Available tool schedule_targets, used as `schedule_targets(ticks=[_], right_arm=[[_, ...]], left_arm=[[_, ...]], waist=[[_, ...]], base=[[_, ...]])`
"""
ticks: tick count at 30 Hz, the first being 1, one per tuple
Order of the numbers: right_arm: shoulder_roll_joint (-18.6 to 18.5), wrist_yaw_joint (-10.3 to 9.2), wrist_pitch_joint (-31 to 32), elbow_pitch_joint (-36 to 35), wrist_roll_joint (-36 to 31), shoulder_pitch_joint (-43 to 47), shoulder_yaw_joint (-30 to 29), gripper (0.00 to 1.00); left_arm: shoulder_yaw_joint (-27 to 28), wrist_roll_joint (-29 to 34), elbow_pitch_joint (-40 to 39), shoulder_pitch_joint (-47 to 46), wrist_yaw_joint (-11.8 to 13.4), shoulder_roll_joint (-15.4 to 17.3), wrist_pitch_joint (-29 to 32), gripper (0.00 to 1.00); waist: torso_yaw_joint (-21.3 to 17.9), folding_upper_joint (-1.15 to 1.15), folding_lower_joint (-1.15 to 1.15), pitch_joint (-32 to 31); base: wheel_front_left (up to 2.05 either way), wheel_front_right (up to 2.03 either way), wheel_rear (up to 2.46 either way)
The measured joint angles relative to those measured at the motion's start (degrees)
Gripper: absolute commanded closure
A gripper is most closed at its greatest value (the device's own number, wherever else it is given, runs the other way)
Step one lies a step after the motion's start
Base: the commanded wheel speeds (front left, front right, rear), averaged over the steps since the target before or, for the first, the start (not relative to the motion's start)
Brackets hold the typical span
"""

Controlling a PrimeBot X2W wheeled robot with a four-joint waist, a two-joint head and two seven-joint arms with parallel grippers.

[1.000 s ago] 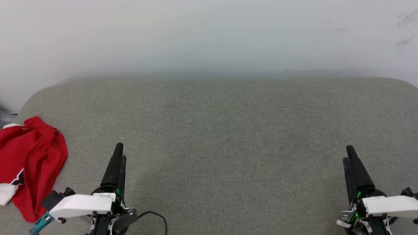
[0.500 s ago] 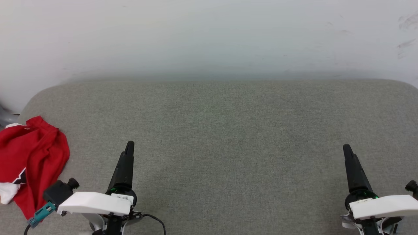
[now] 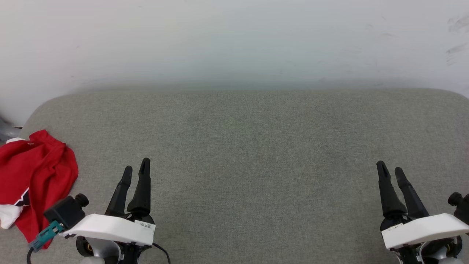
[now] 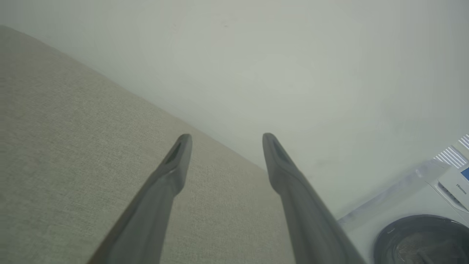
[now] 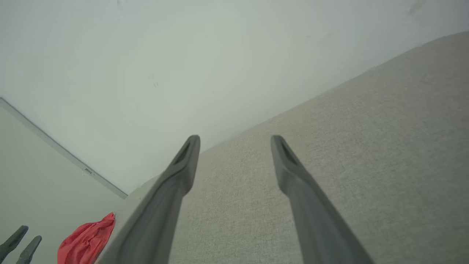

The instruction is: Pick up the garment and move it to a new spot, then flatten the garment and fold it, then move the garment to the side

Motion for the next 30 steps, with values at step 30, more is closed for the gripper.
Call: schedule_targets(ticks=[30], right_arm=[[0.0,0.0,2.3,-6.1,-23.1,2.0,-1.2,0.0]], left_arm=[[-3.5,24.5,0.8,0.3,3.1,3.7,-4.7,0.0]], waist=[[0.6,0.0,0.0,0.0]], base=[[0.0,0.0,0.0]])
